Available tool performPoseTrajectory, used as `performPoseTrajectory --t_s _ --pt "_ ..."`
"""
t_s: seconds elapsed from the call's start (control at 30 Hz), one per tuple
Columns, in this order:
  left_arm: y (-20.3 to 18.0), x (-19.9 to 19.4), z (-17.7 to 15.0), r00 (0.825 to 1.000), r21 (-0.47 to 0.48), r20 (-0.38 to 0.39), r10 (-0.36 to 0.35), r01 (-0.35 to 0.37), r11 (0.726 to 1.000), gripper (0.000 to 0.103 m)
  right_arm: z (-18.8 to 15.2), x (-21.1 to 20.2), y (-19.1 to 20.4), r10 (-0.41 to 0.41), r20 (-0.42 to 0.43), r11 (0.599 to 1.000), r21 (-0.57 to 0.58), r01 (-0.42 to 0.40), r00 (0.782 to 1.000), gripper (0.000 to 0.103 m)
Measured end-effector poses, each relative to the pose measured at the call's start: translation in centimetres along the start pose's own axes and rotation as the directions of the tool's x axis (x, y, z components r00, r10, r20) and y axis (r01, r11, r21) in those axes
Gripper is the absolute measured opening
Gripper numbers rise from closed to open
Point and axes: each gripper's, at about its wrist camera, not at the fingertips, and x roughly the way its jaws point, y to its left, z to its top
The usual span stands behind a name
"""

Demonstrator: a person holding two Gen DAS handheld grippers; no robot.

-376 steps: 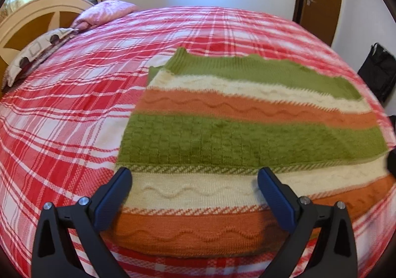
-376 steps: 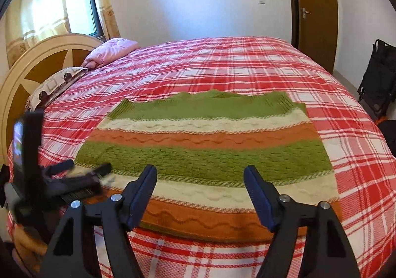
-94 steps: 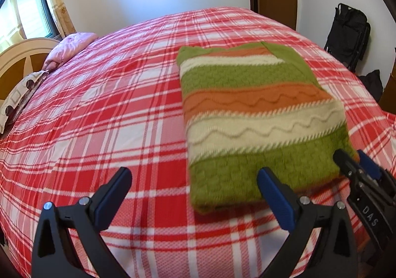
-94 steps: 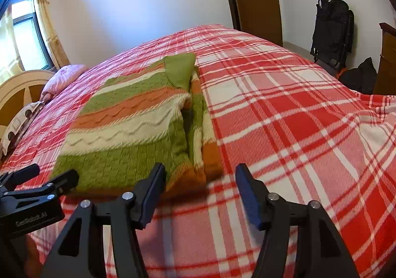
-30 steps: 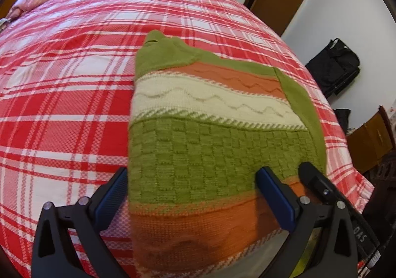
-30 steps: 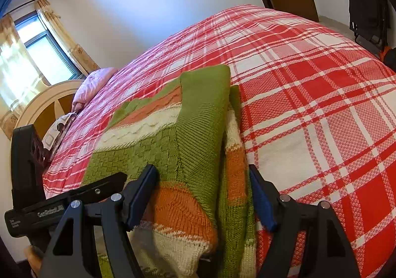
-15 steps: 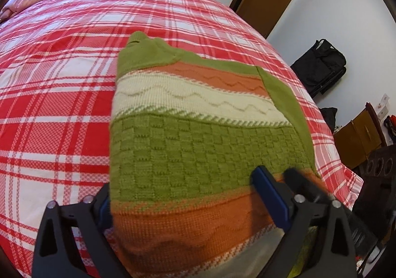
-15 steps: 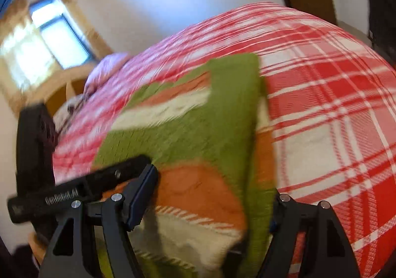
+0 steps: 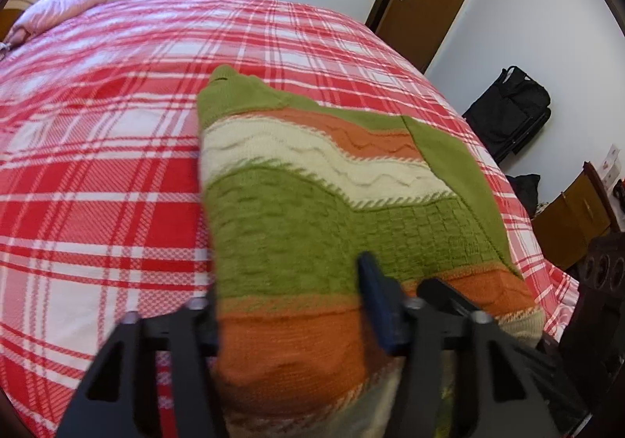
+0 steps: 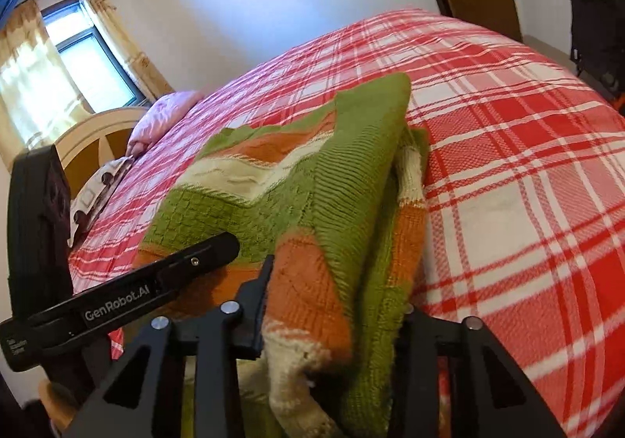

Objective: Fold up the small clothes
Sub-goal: 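Grasp the sweater end with the left gripper while the right gripper grasps it too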

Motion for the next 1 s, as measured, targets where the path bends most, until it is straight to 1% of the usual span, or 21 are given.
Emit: performPoseTrajectory --t_s 0.1,0.17,0.23,0.3,0.33,0.37,0.43,0.47,0.53,0.57,0.6,0.63,0.67,0.73,0.77,0.8,0.83,0.87,0.9,0.93,1.0 --pt "-0.4 -1.0 0.1 1.0 0.021 0.005 0.017 -0.017 1.0 0.035 -0.5 -1.4 0.6 0.041 0.007 0.998 0.053 -0.041 0.999 0.037" --pt "-0.5 -1.8 -0.2 0.999 0.035 -0.002 0.034 -0.034 0.999 0.033 -1.2 -2.4 0.6 0.108 0.002 0.988 0.111 -0.108 0.994 0.037" --pt "-0.6 -2.6 -0.6 0.999 0.042 -0.008 0.051 -0.051 0.998 0.033 -2.2 -3.2 0.4 0.142 -0.011 0.979 0.148 -0.138 0.99 0.036" --pt "-0.7 -3.6 -1.3 0.998 0.054 -0.025 0.065 -0.064 0.997 0.033 -3.3 -3.9 0.2 0.148 -0.025 0.977 0.161 -0.142 0.989 0.036" --pt "-0.6 -3.8 -1.6 0.997 0.057 -0.036 0.066 -0.063 0.996 0.034 -4.1 -4.5 0.1 0.135 -0.029 0.979 0.158 -0.129 0.99 0.036" --pt "-0.5 -3.9 -2.1 0.997 0.061 -0.056 0.061 -0.058 0.996 0.037 -4.5 -4.8 0.1 0.123 -0.028 0.982 0.147 -0.117 0.992 0.036" --pt "-0.1 -4.0 -2.8 0.995 0.06 -0.08 0.055 -0.051 0.997 0.05 -5.1 -5.3 0.2 0.099 -0.028 0.988 0.121 -0.095 0.995 0.037" --pt "0.2 -4.0 -3.2 0.994 0.059 -0.086 0.062 -0.057 0.997 0.059 -5.3 -5.3 0.2 0.093 -0.025 0.989 0.118 -0.09 0.995 0.04" --pt "0.4 -3.8 -3.4 0.994 0.059 -0.078 0.082 -0.078 0.995 0.072 -5.2 -5.2 0.0 0.076 -0.018 0.988 0.139 -0.073 0.997 0.047" --pt "0.7 -3.4 -3.3 0.993 0.043 -0.081 0.088 -0.085 0.995 0.078 -4.9 -4.8 -0.3 0.065 -0.025 0.985 0.162 -0.06 0.998 0.055" --pt "0.9 -3.1 -3.2 0.993 0.023 -0.093 0.077 -0.075 0.997 0.082 -4.6 -4.5 -0.7 0.059 -0.035 0.981 0.185 -0.052 0.998 0.062" --pt "1.1 -2.8 -3.1 0.993 0.005 -0.105 0.061 -0.061 0.998 0.083 -4.5 -4.1 -1.2 0.059 -0.047 0.976 0.212 -0.048 0.997 0.064" --pt "1.5 -2.2 -3.0 0.992 -0.023 -0.124 0.036 -0.039 0.999 0.085 -4.3 -3.6 -1.7 0.083 -0.051 0.97 0.235 -0.069 0.995 0.064" --pt "2.1 -1.5 -2.8 0.99 -0.075 -0.138 -0.011 0.001 0.997 0.085 -4.2 -3.3 -1.6 0.086 -0.048 0.974 0.215 -0.074 0.995 0.064" --pt "2.2 -1.4 -2.9 0.991 -0.084 -0.13 -0.023 0.012 0.996 0.084 -4.2 -3.2 -1.3 0.077 -0.048 0.978 0.2 -0.066 0.996 0.064" --pt "2.1 -1.5 -3.0 0.992 -0.08 -0.124 -0.024 0.014 0.997 0.079 -4.3 -3.3 -1.0 0.061 -0.05 0.983 0.178 -0.052 0.997 0.062" --pt "1.8 -1.6 -3.1 0.993 -0.067 -0.115 -0.028 0.02 0.998 0.072 -4.4 -3.2 -0.3 0.038 -0.053 0.989 0.148 -0.03 0.998 0.057" --pt "1.4 -1.8 -3.3 0.994 -0.052 -0.105 -0.04 0.035 0.998 0.065 -4.6 -3.4 0.4 0.023 -0.051 0.994 0.112 -0.017 0.998 0.046" --pt "0.9 -2.2 -3.4 0.996 -0.027 -0.086 -0.015 0.013 1.0 0.059 -4.8 -3.5 0.8 0.018 -0.044 0.995 0.102 -0.014 0.999 0.042" --pt "0.5 -2.5 -3.5 0.997 -0.007 -0.076 0.0 0.0 1.0 0.056 -4.9 -3.9 1.3 0.004 -0.033 0.996 0.087 -0.001 0.999 0.04" --pt "-0.8 -3.2 -3.9 0.998 0.054 -0.036 0.051 -0.049 0.997 0.04 -5.0 -4.7 2.3 -0.024 -0.006 0.999 0.048 0.025 1.0 0.037"
